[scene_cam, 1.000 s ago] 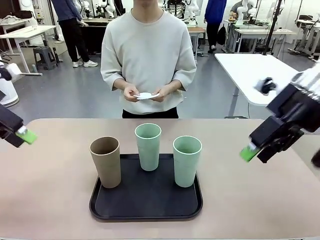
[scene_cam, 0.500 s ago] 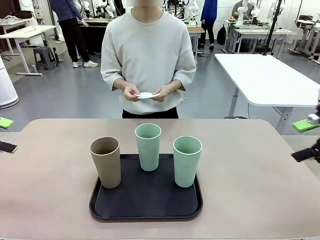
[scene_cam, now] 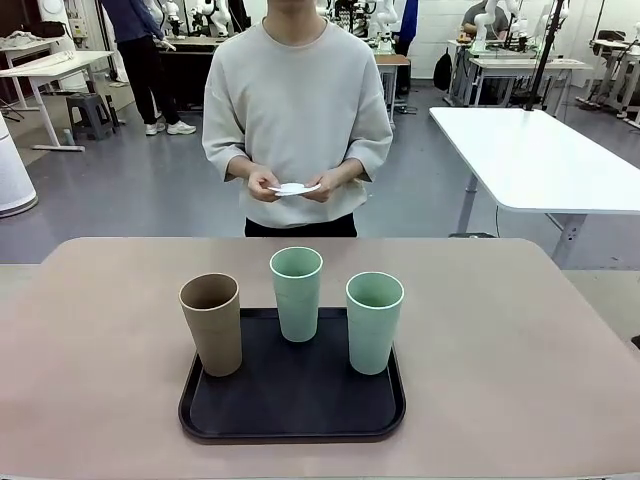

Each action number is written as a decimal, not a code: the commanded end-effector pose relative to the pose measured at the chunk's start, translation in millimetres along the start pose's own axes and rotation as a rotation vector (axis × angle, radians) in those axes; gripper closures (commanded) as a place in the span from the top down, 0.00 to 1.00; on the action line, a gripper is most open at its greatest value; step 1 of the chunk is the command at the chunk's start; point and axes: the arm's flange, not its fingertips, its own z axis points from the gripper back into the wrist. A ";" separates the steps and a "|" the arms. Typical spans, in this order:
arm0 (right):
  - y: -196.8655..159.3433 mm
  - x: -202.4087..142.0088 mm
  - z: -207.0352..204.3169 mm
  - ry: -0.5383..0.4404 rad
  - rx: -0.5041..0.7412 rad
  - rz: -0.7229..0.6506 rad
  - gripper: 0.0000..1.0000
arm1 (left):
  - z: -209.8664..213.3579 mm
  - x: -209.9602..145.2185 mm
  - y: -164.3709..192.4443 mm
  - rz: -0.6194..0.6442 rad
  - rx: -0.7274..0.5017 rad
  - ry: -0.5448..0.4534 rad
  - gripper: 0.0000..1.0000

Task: Place coasters on the table and set cups on them.
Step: Pick up one Reusable plastic cup and place it on a coaster set by the human.

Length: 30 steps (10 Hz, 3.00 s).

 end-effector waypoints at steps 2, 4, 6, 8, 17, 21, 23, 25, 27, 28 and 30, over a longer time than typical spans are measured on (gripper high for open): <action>-4.7 -16.6 15.3 -0.071 -0.047 0.020 1.00 | 17.3 -9.5 -1.4 -0.027 0.014 -0.033 1.00; -1.6 -25.7 24.5 -0.141 -0.048 0.039 1.00 | 18.3 -15.1 -1.5 -0.013 0.063 -0.023 1.00; 4.0 -28.6 25.1 -0.187 -0.050 0.057 1.00 | 17.4 -15.5 -1.0 -0.015 0.101 0.008 1.00; 13.3 -30.0 22.0 -0.265 -0.140 0.070 1.00 | 17.1 -18.8 -5.0 -0.046 0.152 0.042 1.00; 6.9 -28.4 32.8 -0.171 -0.056 0.040 1.00 | 15.6 -11.5 -0.9 0.005 0.080 0.010 1.00; 6.9 -28.4 32.8 -0.171 -0.056 0.040 1.00 | 15.6 -11.5 -0.9 0.005 0.080 0.010 1.00; 6.9 -28.4 32.8 -0.171 -0.056 0.040 1.00 | 15.6 -11.5 -0.9 0.005 0.080 0.010 1.00; 6.9 -28.4 32.8 -0.171 -0.056 0.040 1.00 | 15.6 -11.5 -0.9 0.005 0.080 0.010 1.00; 6.9 -28.4 32.8 -0.171 -0.056 0.040 1.00 | 15.6 -11.5 -0.9 0.005 0.080 0.010 1.00; 6.9 -28.4 32.8 -0.171 -0.056 0.040 1.00 | 15.6 -11.5 -0.9 0.005 0.080 0.010 1.00; 6.9 -28.4 32.8 -0.171 -0.056 0.040 1.00 | 15.6 -11.5 -0.9 0.005 0.080 0.010 1.00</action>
